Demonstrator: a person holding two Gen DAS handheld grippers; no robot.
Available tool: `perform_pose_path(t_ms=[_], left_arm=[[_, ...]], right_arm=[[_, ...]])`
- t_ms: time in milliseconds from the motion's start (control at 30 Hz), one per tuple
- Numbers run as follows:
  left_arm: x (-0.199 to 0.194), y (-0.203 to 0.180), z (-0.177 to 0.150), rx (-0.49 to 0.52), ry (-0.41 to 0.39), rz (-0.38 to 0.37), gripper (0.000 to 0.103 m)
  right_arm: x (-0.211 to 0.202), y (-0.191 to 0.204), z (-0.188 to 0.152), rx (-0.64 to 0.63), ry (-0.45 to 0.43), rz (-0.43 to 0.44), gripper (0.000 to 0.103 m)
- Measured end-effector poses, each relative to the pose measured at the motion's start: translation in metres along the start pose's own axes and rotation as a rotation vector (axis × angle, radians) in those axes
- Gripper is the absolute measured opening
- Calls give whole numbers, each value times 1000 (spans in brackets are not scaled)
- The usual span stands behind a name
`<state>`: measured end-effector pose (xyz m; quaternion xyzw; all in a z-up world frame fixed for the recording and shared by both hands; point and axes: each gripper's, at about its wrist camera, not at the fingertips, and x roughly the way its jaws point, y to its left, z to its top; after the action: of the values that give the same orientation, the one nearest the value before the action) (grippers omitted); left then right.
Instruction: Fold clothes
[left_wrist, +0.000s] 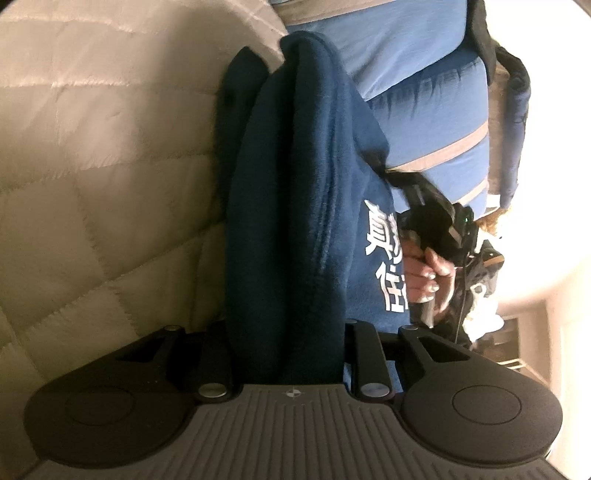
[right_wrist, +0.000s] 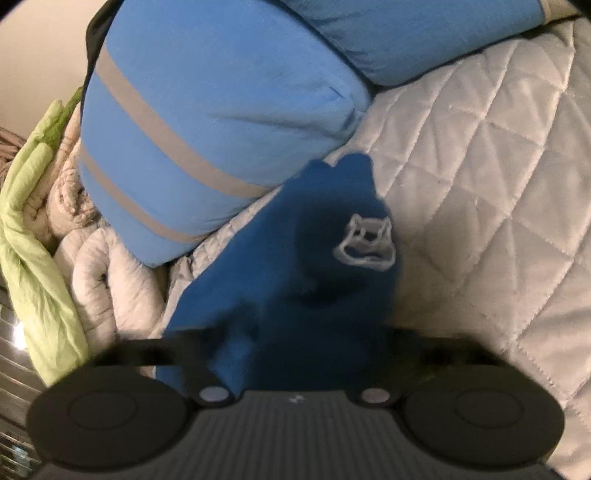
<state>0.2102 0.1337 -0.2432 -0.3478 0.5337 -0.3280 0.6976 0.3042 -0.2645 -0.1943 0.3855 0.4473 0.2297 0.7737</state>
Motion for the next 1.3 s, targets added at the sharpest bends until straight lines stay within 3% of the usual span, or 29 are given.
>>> perform_pose_path(t_ms=[100,200,367,667,867,900,933,967,1000,1067,1100,1133,1300], left_arm=[[-6,-17,-3,45,-17,34,23],[-18,-37,-7,78,-41,38,22],[-51,-69,-14,132,-99,48,22],[-115,-89,-10,160,-216,68,22],[-168,-113,11,266,-375,135,27],[-173,-114,19,297,-409,178,33],[-172,-110,29,312,-434,239,42],[-168,-102,40,304,-449,324,47],[-163,-93,51,292,-460,425,51],[-151,-76,62,272,-480,631,51],[-145,-69,64,272,-493,722,51],[-141,-65,62,279,-512,769,51],[-138,-57,43,310,-567,818,56]], right_arm=[[-4,7,-3,-27,-10,-13,24],[-13,21,-8,-47,-44,-11,21],[-29,54,-9,-90,-96,33,19],[-54,136,-9,-202,-157,149,19],[-46,212,12,-299,-201,255,20],[-40,225,17,-323,-217,245,25],[-28,235,21,-357,-243,180,53],[-15,245,25,-391,-269,114,67],[-3,254,27,-425,-289,44,101],[20,258,19,-491,-286,-103,103],[19,253,12,-502,-276,-118,103],[19,247,6,-514,-266,-133,103],[18,221,-27,-569,-215,-210,103]])
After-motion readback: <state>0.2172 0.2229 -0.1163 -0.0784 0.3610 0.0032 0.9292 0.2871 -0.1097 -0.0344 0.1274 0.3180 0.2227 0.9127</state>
